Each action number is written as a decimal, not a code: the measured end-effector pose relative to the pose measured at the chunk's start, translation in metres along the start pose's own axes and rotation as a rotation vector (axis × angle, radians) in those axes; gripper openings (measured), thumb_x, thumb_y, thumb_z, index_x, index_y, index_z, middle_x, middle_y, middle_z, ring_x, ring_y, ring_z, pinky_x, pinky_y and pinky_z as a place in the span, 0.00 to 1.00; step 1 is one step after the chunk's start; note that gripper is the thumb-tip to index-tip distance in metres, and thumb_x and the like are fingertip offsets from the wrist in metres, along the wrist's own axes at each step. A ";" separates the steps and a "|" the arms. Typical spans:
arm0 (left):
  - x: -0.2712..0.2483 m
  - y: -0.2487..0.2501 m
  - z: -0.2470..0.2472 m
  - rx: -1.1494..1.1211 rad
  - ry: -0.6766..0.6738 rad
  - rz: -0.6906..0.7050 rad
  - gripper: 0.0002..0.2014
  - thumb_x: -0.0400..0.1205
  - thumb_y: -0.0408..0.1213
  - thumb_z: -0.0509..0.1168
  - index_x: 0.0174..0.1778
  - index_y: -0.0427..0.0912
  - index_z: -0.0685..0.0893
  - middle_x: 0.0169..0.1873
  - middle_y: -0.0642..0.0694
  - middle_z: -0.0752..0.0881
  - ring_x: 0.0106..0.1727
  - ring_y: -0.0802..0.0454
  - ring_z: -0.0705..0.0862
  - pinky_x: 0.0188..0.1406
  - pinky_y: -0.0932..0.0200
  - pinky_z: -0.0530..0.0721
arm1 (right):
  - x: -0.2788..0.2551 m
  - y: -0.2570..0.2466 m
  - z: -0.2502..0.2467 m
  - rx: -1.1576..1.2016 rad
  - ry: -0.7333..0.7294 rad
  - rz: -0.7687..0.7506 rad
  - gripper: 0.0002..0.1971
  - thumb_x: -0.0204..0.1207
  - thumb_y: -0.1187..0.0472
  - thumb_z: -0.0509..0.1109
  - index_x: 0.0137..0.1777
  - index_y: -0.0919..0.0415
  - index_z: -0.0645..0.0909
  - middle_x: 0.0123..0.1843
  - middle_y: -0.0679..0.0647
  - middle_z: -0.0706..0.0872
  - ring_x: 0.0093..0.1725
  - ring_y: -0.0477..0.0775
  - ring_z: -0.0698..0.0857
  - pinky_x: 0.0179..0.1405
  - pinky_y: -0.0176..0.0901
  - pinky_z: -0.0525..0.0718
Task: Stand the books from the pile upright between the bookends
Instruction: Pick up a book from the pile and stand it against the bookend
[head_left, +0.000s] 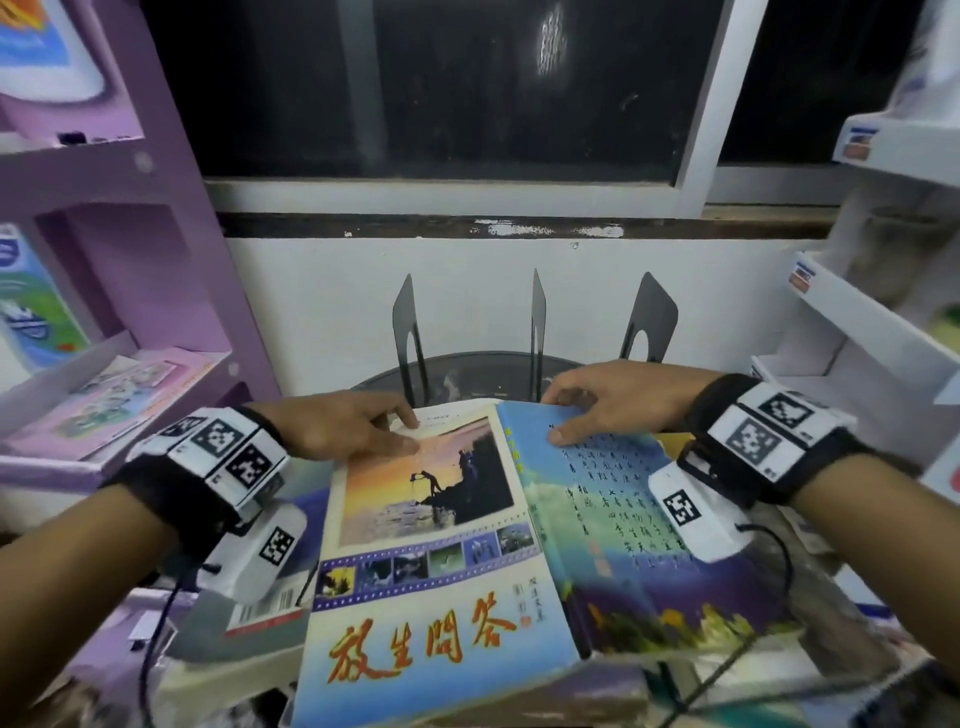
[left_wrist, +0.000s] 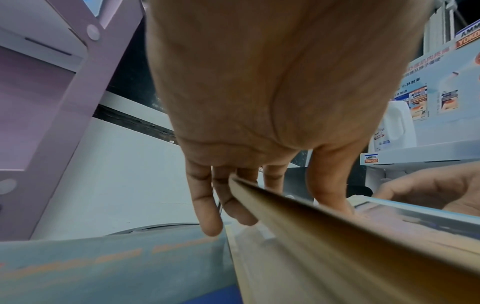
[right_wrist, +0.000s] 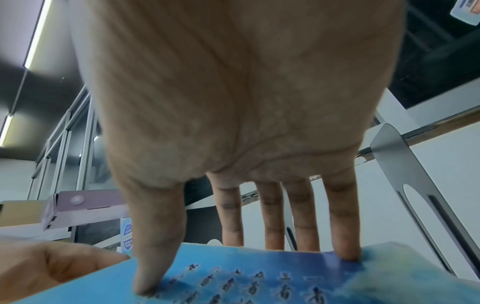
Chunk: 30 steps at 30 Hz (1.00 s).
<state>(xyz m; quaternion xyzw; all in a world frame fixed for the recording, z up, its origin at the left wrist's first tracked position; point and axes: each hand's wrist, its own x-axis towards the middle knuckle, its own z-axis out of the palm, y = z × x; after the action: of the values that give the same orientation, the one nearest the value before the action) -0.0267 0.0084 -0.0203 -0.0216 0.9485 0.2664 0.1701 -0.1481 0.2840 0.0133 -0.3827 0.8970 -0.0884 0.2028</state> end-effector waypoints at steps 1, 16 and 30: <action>0.000 -0.001 0.000 -0.014 0.020 0.007 0.49 0.46 0.87 0.57 0.59 0.60 0.78 0.49 0.55 0.85 0.51 0.58 0.84 0.54 0.57 0.82 | -0.001 -0.002 0.000 -0.010 0.006 0.012 0.19 0.74 0.39 0.72 0.62 0.44 0.78 0.60 0.41 0.84 0.59 0.44 0.82 0.65 0.46 0.77; -0.040 0.038 -0.011 -0.170 0.538 0.260 0.09 0.81 0.44 0.69 0.40 0.42 0.83 0.31 0.56 0.84 0.32 0.60 0.82 0.33 0.66 0.77 | -0.052 -0.035 -0.020 0.059 0.122 0.034 0.23 0.77 0.38 0.65 0.68 0.45 0.72 0.64 0.45 0.82 0.61 0.50 0.83 0.64 0.50 0.80; -0.081 0.098 -0.044 -0.140 0.936 0.540 0.11 0.71 0.54 0.70 0.37 0.51 0.82 0.40 0.53 0.82 0.44 0.53 0.81 0.46 0.53 0.78 | -0.106 -0.083 -0.050 0.152 0.563 -0.171 0.35 0.67 0.30 0.68 0.67 0.53 0.69 0.62 0.46 0.81 0.56 0.44 0.83 0.53 0.41 0.81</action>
<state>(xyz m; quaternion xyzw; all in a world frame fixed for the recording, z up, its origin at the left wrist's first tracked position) 0.0233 0.0661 0.0914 0.0951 0.8747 0.3248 -0.3468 -0.0497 0.3036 0.1162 -0.4012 0.8732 -0.2748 -0.0339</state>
